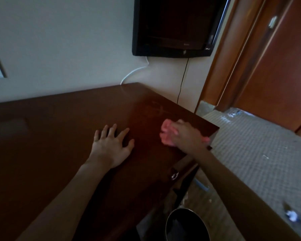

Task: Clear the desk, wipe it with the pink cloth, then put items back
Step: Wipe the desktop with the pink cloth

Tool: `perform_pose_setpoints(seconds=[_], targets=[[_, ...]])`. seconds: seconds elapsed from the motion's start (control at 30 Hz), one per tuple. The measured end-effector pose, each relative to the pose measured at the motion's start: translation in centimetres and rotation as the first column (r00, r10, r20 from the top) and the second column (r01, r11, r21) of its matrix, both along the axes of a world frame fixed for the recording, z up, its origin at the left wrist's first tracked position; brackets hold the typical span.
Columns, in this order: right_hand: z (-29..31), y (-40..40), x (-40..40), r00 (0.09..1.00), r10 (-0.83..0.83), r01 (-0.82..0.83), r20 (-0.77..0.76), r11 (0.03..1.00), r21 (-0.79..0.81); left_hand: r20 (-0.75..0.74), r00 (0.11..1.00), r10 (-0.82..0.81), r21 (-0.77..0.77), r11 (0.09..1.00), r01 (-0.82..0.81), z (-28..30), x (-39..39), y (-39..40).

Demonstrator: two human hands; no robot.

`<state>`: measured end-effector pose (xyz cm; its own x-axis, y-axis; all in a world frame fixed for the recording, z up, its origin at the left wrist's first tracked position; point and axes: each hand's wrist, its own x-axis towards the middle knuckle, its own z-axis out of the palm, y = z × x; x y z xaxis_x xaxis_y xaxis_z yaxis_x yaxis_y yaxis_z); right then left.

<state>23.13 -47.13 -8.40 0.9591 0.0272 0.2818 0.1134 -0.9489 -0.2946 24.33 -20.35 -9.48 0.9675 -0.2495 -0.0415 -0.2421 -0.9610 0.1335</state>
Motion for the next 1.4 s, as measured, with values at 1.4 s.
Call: perform_pose_setpoints(seconds=[1.4], targets=[[-0.5,-5.8,0.1,0.998,0.065,-0.067,-0.022,0.994,-0.090,-0.035,0.999,-0.028,0.151,0.988,0.033,0.0,0.2,-0.4]])
